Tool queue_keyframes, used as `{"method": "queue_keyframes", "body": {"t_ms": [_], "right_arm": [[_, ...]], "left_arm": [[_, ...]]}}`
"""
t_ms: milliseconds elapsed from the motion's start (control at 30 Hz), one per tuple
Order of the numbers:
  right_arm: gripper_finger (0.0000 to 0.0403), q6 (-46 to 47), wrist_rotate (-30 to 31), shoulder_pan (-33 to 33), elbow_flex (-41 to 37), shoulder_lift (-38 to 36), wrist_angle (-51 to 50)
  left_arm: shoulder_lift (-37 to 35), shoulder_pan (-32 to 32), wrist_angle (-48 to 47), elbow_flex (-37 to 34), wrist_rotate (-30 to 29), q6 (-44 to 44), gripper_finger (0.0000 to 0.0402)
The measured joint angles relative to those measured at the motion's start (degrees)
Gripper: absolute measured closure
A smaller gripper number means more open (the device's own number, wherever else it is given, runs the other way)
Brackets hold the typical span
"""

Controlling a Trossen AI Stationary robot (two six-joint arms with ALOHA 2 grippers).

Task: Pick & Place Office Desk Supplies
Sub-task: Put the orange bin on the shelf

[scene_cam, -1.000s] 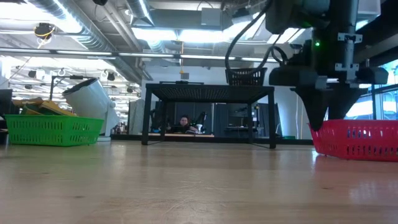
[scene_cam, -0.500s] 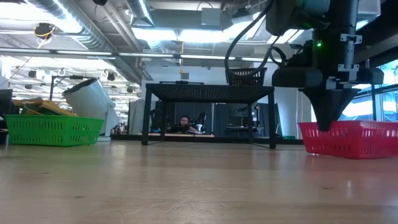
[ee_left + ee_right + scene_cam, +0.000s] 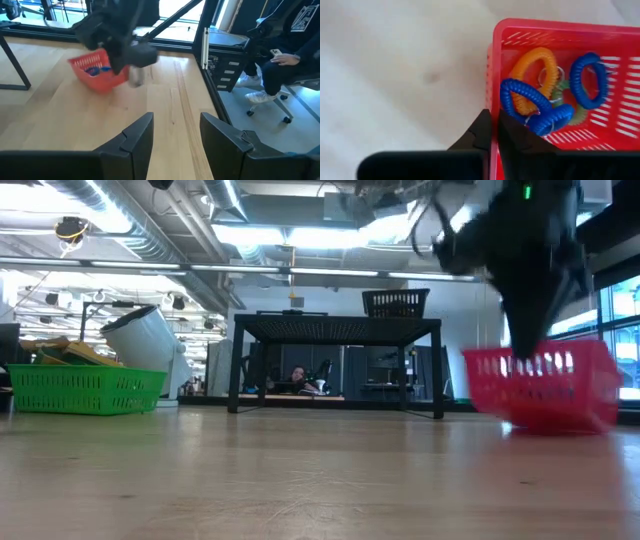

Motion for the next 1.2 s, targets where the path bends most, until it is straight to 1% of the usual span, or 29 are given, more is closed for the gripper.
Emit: {"method": "queue_keyframes", "body": {"t_ms": [133,267,367,600,733,867,1033,1200], "right_arm": [[0.0384,-10.10,1.71,3.15,6.62,0.00,0.14],[0.0388,-23.35,5.26,6.25,13.71,0.02,2.39],[0.0389,-30.69,8.62,7.86,18.95,0.00,5.09],[0.0390,-44.31,16.34,7.60,28.23,0.00,7.14],[0.0389,-51.72,19.91,4.92,31.58,0.00,7.07],[0.0388,-59.03,22.36,0.26,33.91,0.00,7.17],[0.0387,-65.44,22.24,-7.80,34.52,0.01,7.79],[0.0386,-67.59,17.88,-15.78,34.53,0.37,7.94]], "left_arm": [[-0.01,0.00,0.00,0.00,0.00,-0.02,0.0247],[-0.02,0.00,-0.02,0.00,0.00,-0.02,0.0247],[0.00,0.00,-0.05,0.00,0.02,0.00,0.0247],[-0.05,0.00,-0.02,0.00,0.10,-0.17,0.0247],[-0.22,-0.04,0.13,0.00,2.20,-0.13,0.0247],[-0.22,-0.04,0.48,0.00,4.04,-0.11,0.0247],[-0.22,-0.04,0.46,0.00,4.04,-0.05,0.0247],[-0.22,-0.04,0.16,0.00,4.04,0.07,0.0247]]}}
